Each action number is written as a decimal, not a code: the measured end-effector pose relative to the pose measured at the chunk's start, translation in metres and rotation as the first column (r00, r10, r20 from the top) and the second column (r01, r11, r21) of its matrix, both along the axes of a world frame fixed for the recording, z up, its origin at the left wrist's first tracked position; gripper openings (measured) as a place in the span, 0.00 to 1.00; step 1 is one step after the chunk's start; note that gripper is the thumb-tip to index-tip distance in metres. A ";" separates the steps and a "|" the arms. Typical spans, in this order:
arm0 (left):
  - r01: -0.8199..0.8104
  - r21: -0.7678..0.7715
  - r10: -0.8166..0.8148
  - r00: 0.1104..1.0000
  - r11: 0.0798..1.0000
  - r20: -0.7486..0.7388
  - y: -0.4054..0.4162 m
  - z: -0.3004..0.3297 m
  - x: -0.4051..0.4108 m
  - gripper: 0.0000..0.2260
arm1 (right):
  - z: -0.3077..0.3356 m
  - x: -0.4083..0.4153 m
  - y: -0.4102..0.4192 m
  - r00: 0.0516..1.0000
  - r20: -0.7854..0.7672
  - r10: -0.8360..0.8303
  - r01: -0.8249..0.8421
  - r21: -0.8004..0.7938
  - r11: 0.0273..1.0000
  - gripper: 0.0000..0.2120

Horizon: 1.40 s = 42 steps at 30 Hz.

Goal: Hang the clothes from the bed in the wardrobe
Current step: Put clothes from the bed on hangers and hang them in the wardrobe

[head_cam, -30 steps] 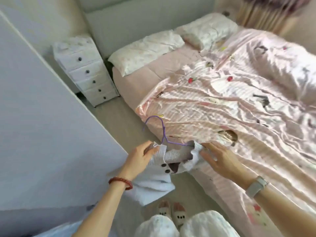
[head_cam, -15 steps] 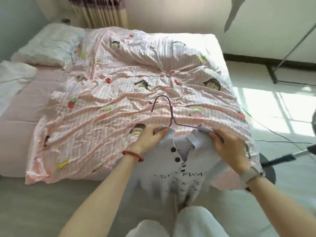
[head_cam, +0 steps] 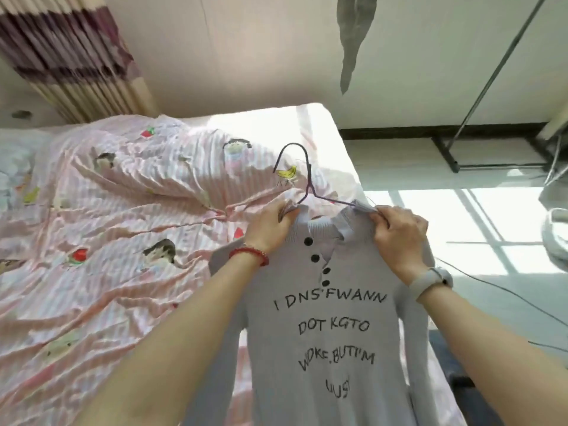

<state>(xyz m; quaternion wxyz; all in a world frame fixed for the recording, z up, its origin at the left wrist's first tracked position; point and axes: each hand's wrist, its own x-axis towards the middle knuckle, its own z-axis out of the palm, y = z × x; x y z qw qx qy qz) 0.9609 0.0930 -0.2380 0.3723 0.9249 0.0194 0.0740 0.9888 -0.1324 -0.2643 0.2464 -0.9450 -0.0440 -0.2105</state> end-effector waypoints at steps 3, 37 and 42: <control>-0.044 0.090 0.050 0.997 0.995 -0.066 0.000 -0.065 0.058 0.07 | -0.063 0.068 0.003 0.983 -0.180 -0.026 0.011 -0.080 0.997 0.11; -0.726 0.495 0.865 0.488 0.478 -0.120 0.138 -0.020 -0.425 0.22 | 0.000 -0.282 0.270 0.313 -0.258 0.914 -0.942 0.040 0.333 0.17; -0.845 0.527 0.996 0.088 0.085 -0.019 0.130 0.032 -0.660 0.19 | 0.049 -0.483 0.340 -0.140 -0.204 0.969 -0.990 0.003 -0.143 0.19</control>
